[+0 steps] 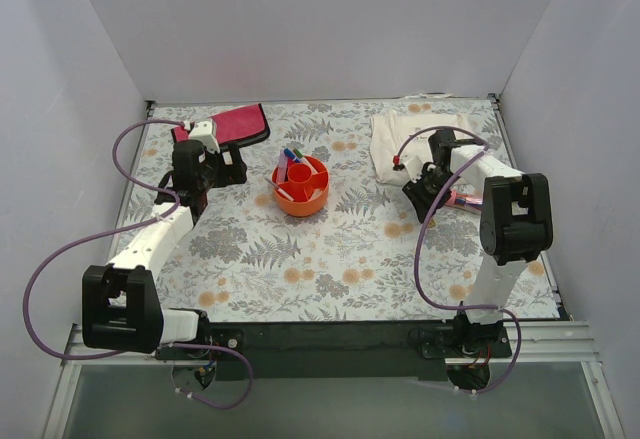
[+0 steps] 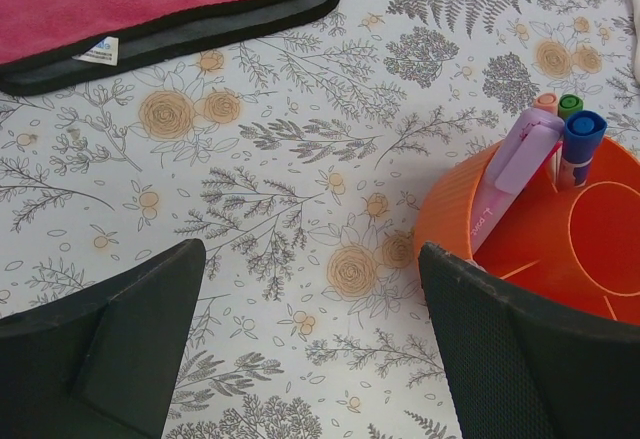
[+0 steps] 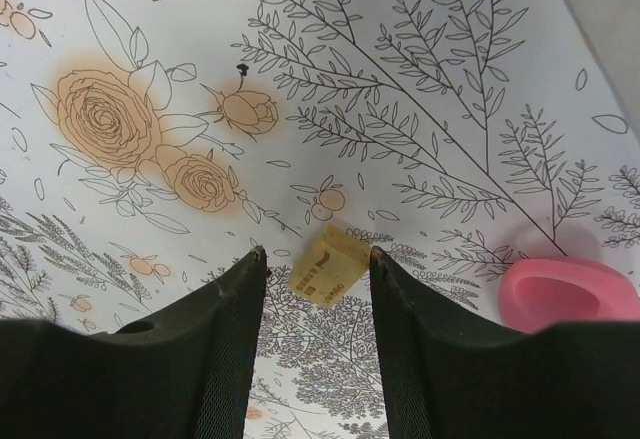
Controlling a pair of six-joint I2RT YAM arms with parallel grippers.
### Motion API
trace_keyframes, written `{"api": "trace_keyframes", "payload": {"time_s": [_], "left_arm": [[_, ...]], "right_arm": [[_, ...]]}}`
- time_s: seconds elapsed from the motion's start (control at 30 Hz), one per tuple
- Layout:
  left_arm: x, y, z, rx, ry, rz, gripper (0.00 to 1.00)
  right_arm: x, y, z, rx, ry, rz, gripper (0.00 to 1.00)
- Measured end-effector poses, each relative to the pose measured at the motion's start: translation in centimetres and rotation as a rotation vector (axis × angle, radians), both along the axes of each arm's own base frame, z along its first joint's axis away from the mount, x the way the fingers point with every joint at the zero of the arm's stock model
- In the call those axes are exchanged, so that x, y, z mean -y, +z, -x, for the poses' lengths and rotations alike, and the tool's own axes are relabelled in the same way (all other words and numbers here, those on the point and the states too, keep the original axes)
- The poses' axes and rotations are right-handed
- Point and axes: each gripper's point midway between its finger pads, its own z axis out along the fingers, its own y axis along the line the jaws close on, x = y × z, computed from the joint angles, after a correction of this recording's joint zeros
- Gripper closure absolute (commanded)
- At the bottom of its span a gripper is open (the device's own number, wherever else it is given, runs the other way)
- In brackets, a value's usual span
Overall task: Sort the stationery into containers
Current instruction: Pick up the stationery from the center of the board, then place the stationery in the storage box.
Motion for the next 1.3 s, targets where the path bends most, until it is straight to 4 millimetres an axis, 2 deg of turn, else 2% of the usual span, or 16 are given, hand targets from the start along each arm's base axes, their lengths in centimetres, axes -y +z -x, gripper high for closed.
{"api": "trace_keyframes", "payload": {"time_s": [0.2,0.3,0.33,0.43,0.5,0.63,0.73,0.83,0.93,1.17,1.3], "left_arm": [[0.1,-0.1,0.0,-0.002,-0.003,0.001,0.14],[0.1,-0.1,0.0,-0.003,-0.003,0.001,0.14],[0.1,-0.1,0.0,-0.004,-0.003,0.001,0.14],[0.1,-0.2,0.0,-0.007,-0.004,0.001,0.14],[0.1,-0.2,0.0,-0.007,-0.004,0.001,0.14],[0.0,-0.2,0.0,-0.007,-0.003,0.001,0.14],[0.0,-0.2,0.0,-0.007,-0.001,0.001,0.14],[-0.1,-0.2,-0.1,-0.005,0.001,0.001,0.14],[-0.2,-0.1,-0.1,-0.001,0.003,0.001,0.14],[-0.2,-0.1,-0.2,0.001,0.003,0.001,0.14],[-0.2,-0.1,-0.2,0.001,0.004,0.001,0.14]], "right_arm": [[0.4,-1.0,0.8,-0.020,-0.006,0.013,0.51],[0.5,-1.1,0.9,-0.023,-0.009,0.019,0.62],[0.5,-1.2,0.8,-0.019,-0.011,0.023,0.72],[0.6,-1.2,0.7,-0.015,-0.015,0.027,0.82],[0.6,-1.2,0.5,-0.012,-0.017,0.028,0.84],[0.2,-0.3,0.3,-0.008,-0.009,0.023,0.85],[-1.1,1.7,-1.1,0.036,0.015,-0.001,0.86],[-3.6,4.8,-3.1,0.117,0.069,-0.039,0.86],[-7.9,8.5,-4.4,0.220,0.163,-0.096,0.86],[-17.8,14.2,-3.2,0.321,0.374,-0.232,0.86],[-21.8,17.1,-4.1,0.380,0.428,-0.309,0.86]]}}
